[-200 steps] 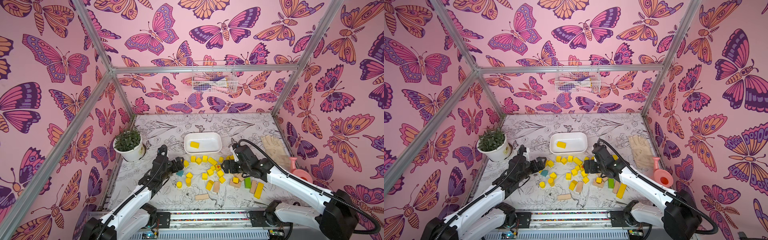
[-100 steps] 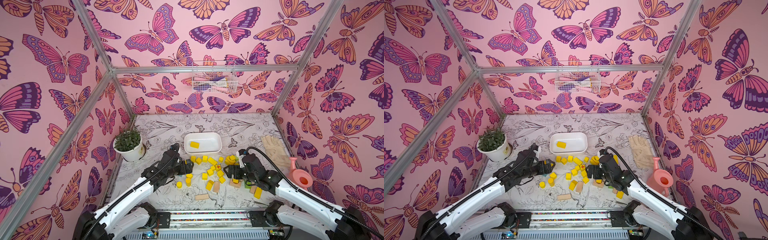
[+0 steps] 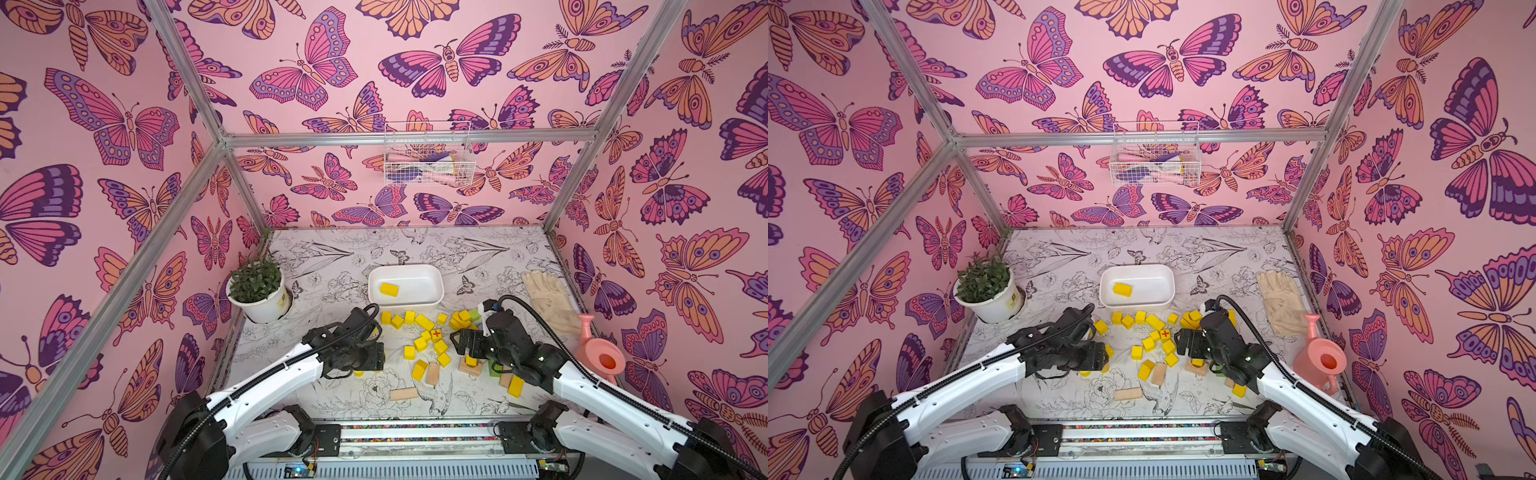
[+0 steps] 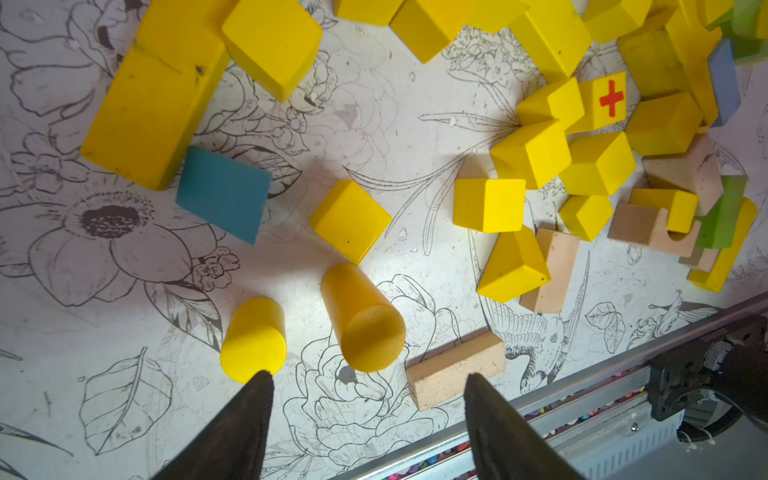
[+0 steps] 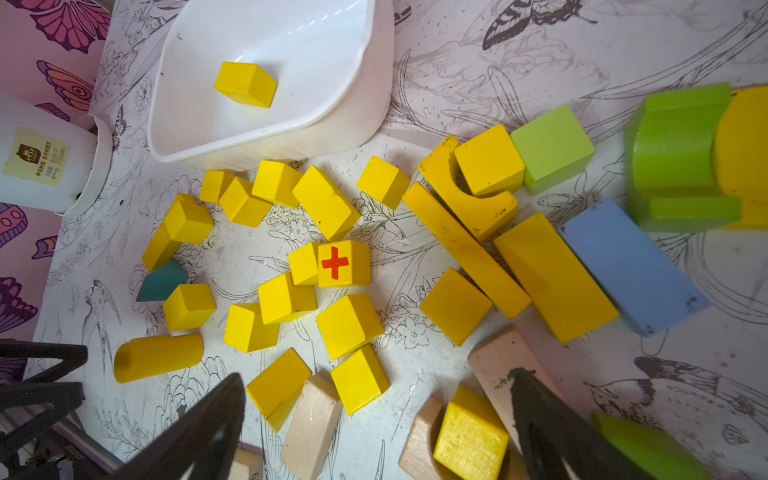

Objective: Pick out the yellow building blocks
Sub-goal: Pick up the building block from the center of the board.

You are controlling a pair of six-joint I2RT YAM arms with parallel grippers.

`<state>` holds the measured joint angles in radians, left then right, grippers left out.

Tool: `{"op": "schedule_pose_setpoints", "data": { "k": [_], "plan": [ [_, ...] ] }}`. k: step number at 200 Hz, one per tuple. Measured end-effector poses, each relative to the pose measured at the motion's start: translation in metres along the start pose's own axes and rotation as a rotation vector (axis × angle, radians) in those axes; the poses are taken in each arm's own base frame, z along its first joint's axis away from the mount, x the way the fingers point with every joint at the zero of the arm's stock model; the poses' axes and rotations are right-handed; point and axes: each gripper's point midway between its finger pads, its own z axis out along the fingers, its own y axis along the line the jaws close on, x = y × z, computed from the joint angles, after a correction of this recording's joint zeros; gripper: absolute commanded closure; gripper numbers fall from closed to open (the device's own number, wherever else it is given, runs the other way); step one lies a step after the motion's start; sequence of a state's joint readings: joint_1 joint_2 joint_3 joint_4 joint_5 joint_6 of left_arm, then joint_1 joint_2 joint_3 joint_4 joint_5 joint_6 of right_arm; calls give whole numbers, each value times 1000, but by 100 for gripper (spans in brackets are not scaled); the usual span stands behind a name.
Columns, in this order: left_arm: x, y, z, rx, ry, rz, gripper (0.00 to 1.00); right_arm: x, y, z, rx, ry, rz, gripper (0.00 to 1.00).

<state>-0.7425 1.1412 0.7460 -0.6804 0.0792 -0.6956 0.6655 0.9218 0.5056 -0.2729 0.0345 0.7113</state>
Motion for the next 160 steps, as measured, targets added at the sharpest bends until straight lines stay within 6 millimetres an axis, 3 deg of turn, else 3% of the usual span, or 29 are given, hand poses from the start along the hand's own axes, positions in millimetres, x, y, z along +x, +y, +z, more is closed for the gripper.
{"op": "schedule_pose_setpoints", "data": {
  "k": [95,160],
  "plan": [
    [-2,-2,24,-85,80,38,45,-2,-1,-1,6,-12,18,0],
    [1,0,35,-115,115,54,60,-2,-2,-1,8,-12,19,0]
  ]
}}
